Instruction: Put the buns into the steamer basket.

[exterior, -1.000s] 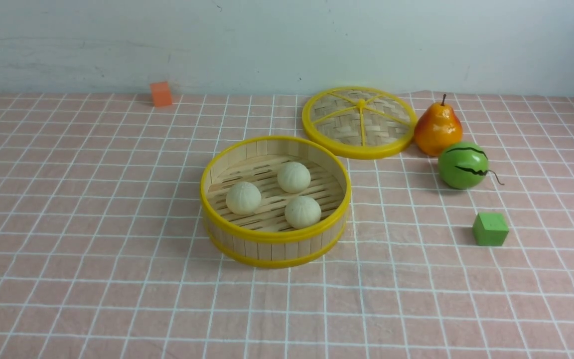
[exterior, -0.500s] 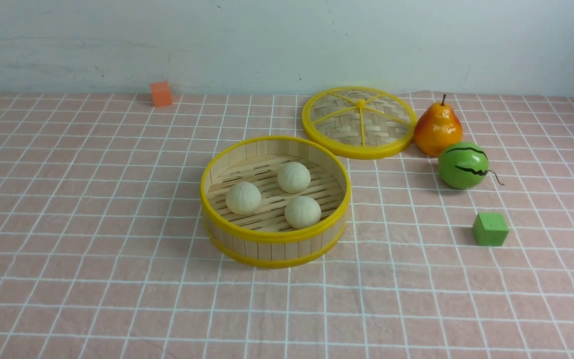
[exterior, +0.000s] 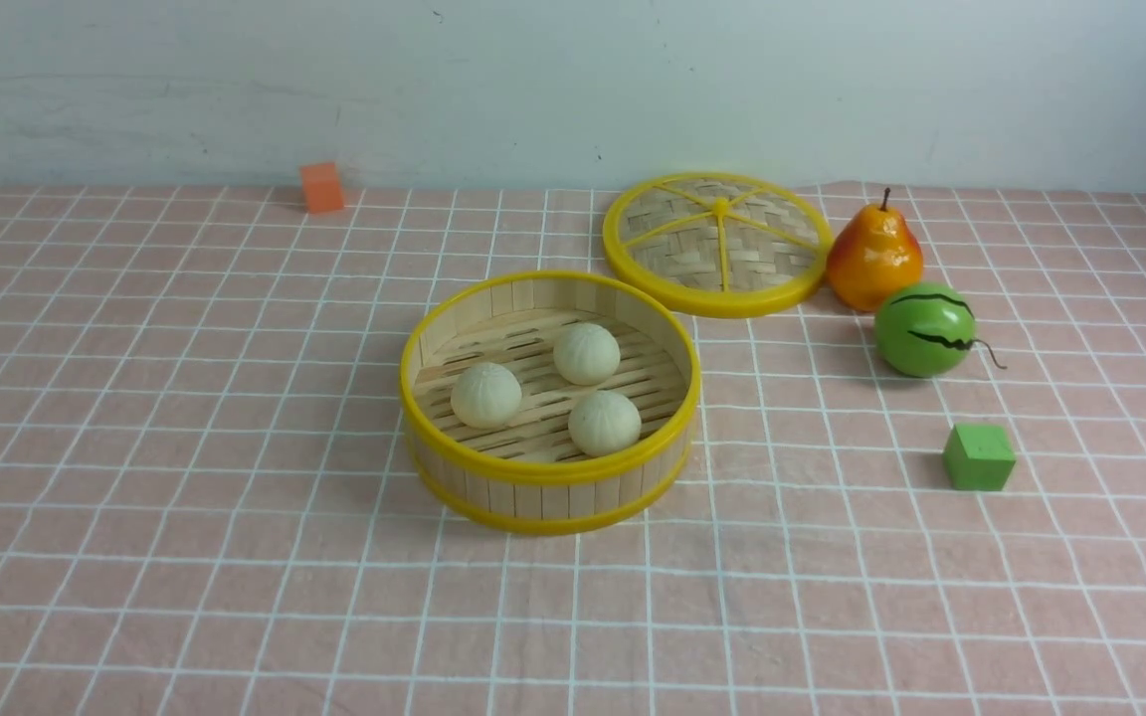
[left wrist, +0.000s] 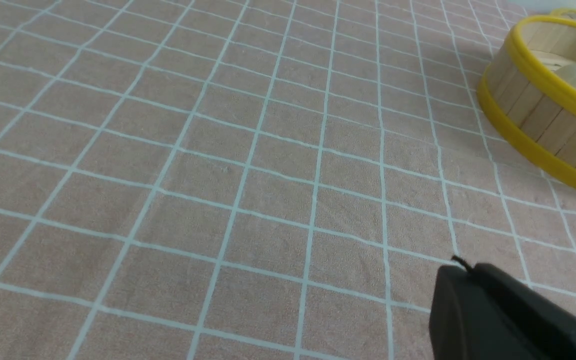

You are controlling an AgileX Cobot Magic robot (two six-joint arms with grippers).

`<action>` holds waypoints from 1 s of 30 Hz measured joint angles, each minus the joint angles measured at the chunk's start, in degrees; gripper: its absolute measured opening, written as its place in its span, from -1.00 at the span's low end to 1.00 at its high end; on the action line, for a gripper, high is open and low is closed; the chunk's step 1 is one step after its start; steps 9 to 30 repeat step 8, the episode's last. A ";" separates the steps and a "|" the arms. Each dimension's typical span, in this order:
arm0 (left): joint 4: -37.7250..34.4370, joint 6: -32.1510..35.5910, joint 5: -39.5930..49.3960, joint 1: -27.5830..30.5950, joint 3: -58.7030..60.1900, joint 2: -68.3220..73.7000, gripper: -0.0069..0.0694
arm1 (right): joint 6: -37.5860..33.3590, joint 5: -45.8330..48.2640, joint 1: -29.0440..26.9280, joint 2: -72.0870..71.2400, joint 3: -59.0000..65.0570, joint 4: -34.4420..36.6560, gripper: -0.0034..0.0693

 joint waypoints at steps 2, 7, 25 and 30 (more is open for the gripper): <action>0.00 0.00 0.00 0.00 0.00 0.00 -0.85 | 0.00 0.00 0.00 0.00 0.00 0.00 -0.66; 0.00 0.00 0.00 0.00 0.00 0.00 -0.84 | 0.00 0.00 0.00 0.00 0.00 0.00 -0.64; 0.00 0.00 0.00 0.00 0.00 0.00 -0.83 | 0.00 0.00 0.00 0.00 0.00 0.00 -0.64; 0.00 0.00 0.00 0.00 0.00 0.00 -0.83 | 0.00 0.00 0.00 0.00 0.00 0.00 -0.64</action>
